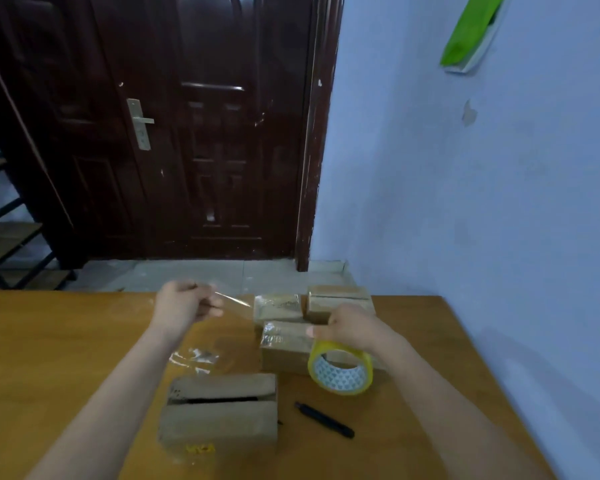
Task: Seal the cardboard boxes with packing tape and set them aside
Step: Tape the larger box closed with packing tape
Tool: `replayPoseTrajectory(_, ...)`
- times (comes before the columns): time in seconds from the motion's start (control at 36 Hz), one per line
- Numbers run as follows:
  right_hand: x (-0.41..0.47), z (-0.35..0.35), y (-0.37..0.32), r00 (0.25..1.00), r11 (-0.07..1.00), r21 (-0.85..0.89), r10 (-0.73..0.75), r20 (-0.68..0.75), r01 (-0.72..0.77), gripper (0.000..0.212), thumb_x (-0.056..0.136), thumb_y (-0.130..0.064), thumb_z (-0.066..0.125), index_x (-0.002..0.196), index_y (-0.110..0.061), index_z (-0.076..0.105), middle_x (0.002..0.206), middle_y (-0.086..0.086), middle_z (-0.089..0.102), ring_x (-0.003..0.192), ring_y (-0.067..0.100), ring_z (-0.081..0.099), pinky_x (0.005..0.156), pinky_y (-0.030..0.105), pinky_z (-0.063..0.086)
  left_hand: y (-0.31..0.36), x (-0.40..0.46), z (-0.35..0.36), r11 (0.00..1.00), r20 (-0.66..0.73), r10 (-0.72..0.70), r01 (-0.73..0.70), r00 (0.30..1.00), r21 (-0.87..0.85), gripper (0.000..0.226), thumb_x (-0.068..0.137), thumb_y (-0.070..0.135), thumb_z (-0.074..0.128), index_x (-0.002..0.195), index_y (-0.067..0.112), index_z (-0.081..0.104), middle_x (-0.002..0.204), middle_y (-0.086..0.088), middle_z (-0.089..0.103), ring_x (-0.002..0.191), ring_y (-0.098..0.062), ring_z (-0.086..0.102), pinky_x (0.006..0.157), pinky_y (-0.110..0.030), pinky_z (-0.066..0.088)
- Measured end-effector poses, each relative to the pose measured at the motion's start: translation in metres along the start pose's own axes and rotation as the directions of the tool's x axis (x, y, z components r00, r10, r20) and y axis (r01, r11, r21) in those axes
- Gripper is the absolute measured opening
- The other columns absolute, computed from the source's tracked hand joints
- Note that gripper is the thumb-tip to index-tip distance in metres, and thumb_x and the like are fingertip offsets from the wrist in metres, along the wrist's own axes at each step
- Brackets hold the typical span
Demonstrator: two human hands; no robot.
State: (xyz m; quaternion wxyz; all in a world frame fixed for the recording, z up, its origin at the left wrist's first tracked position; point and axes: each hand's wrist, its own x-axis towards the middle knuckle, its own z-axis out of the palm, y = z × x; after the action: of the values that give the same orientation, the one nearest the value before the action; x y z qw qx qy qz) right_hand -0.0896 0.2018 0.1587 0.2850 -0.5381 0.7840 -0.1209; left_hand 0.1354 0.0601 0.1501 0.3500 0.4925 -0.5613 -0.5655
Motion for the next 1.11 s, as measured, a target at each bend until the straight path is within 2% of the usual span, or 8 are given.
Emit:
replayPoseTrajectory(0.33,-0.005,0.038,0.009,0.976,0.854,0.477,-0.214,-0.042,0.208,0.04,0.086,-0.045,0.059,0.065,-0.012,0.05,0.053,-0.012,0.047,0.048,0.004,0.046,0.05,0.013,0.034,-0.048,-0.018,-0.073,0.98,-0.027,-0.127,0.121,0.992,-0.159,0.019,0.095,0.009,0.055,0.076,0.003,0.058,0.057,-0.005,0.067,0.049,-0.017,0.065,0.048,-0.022,0.053)
replayPoseTrajectory(0.44,0.002,0.056,0.005,0.988,0.973,0.174,-0.148,-0.035,0.152,0.047,0.088,-0.05,0.057,0.066,-0.01,0.047,0.065,0.003,0.043,0.058,0.016,0.044,0.056,0.018,0.028,-0.069,-0.027,-0.081,0.99,-0.077,-0.123,0.116,0.989,-0.081,0.018,0.094,0.008,0.056,0.081,-0.004,0.059,0.061,-0.009,0.065,0.049,-0.016,0.064,0.064,-0.035,0.05)
replayPoseTrajectory(0.56,0.001,0.071,-0.004,0.997,0.944,-0.321,-0.065,0.033,0.072,0.031,0.089,-0.055,0.052,0.074,-0.027,0.049,0.068,-0.014,0.041,0.067,0.006,0.043,0.052,0.02,0.026,-0.095,-0.03,-0.082,0.979,-0.142,-0.183,0.168,0.973,-0.115,0.018,0.094,0.007,0.057,0.09,-0.01,0.059,0.065,-0.017,0.062,0.048,-0.019,0.062,0.061,-0.037,0.053)
replayPoseTrajectory(0.67,0.002,0.074,0.003,0.997,0.942,-0.327,-0.069,0.025,0.074,0.036,0.088,-0.057,0.051,0.066,-0.03,0.045,0.067,-0.008,0.049,0.061,0.005,0.045,0.052,0.023,0.029,-0.115,-0.029,-0.078,0.927,-0.049,-0.261,0.236,0.964,-0.29,0.018,0.096,0.009,0.052,0.086,-0.006,0.055,0.073,-0.023,0.062,0.051,-0.022,0.066,0.051,-0.03,0.057)
replayPoseTrajectory(0.83,0.012,0.085,0.014,0.998,0.929,-0.367,-0.021,0.055,0.04,0.042,0.085,-0.061,0.052,0.073,-0.022,0.057,0.07,-0.006,0.051,0.067,0.011,0.051,0.057,0.027,0.035,-0.17,-0.023,-0.072,0.614,0.215,-0.423,0.453,0.88,-0.647,0.009,0.092,0.007,0.049,0.09,0.0,0.054,0.075,-0.017,0.069,0.076,-0.031,0.072,0.069,-0.037,0.06)
replayPoseTrajectory(0.89,0.016,0.09,0.014,0.998,0.929,-0.368,-0.008,0.065,0.031,0.04,0.084,-0.061,0.053,0.074,-0.023,0.058,0.073,-0.006,0.053,0.073,0.012,0.055,0.057,0.027,0.035,-0.185,-0.025,-0.072,0.581,0.243,-0.441,0.481,0.864,-0.657,0.031,0.078,0.014,0.065,0.103,-0.002,0.056,0.09,-0.02,0.072,0.083,-0.031,0.072,0.074,-0.037,0.059)
replayPoseTrajectory(0.97,0.023,0.099,0.014,0.997,0.926,-0.376,-0.008,0.079,0.038,0.04,0.084,-0.062,0.053,0.074,-0.023,0.058,0.075,-0.004,0.056,0.076,0.014,0.057,0.055,0.026,0.035,-0.2,-0.021,-0.077,0.53,0.305,-0.393,0.485,0.868,-0.696,0.085,0.03,0.022,0.098,0.099,-0.002,0.054,0.102,-0.024,0.07,0.092,-0.035,0.07,0.075,-0.041,0.059)
replayPoseTrajectory(1.11,0.04,0.113,0.013,0.992,0.939,-0.345,0.042,0.121,0.003,0.035,0.084,-0.059,0.055,0.067,-0.028,0.052,0.069,-0.007,0.053,0.066,0.01,0.051,0.053,0.025,0.034,-0.207,-0.014,-0.082,0.528,0.361,-0.317,0.479,0.877,-0.701,0.066,0.026,0.026,0.099,0.075,0.0,0.063,0.107,-0.027,0.067,0.1,-0.042,0.065,0.075,-0.05,0.058)
